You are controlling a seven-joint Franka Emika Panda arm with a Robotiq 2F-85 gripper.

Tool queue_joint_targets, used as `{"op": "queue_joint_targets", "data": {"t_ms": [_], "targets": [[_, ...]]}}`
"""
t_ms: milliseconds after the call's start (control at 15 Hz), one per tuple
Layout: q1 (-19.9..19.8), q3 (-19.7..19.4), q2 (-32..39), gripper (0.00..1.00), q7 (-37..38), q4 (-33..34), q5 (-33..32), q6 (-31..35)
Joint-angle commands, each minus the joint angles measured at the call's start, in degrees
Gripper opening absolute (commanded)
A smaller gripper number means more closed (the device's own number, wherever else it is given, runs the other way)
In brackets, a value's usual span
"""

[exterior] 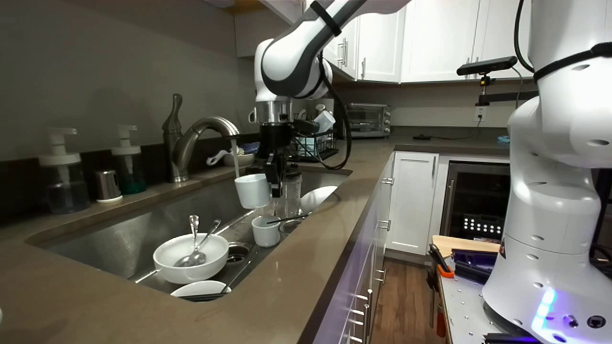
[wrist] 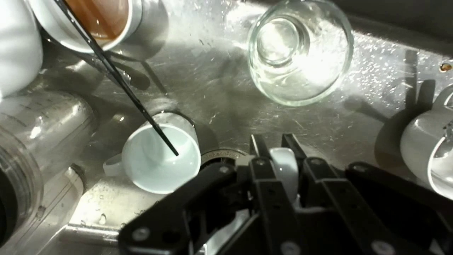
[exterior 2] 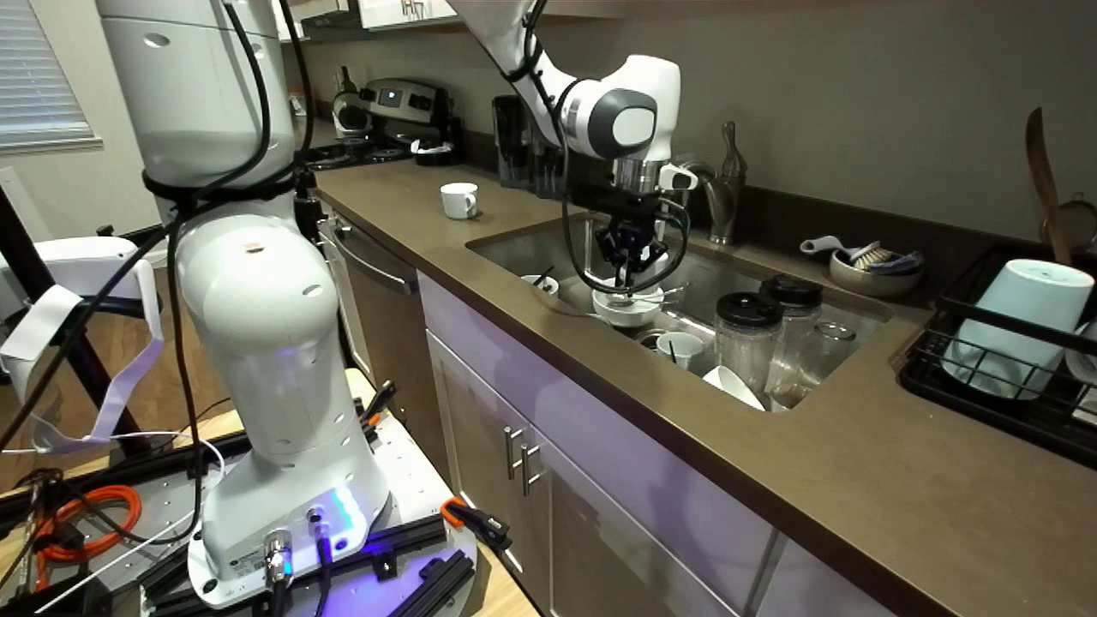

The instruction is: Pick up the white mug on the left side of the counter, put it under the running faucet then place it down on the right side of the counter

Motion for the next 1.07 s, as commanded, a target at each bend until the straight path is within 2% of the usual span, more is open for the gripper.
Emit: {"op": "queue_joint_targets", "data": {"t_ms": [0,133,200,467,1000], "targets": [[-1.1,0.4,-6.0,0.04,3.3,-5.0,-1.4,-2.1],[-1.2,0.1,-8.4,0.04,5.3,-7.1,-2.4,-1.6],[-1.2,0.5,-3.2,0.15,2.6,-4.1,-0.4,-1.2],[-1.2,0.2,-6.4,0.15,3.4,-6.4,-1.0,-1.2],[-1.2,0.2,-6.4,0.15,3.4,-6.4,-1.0,-1.2]]}}
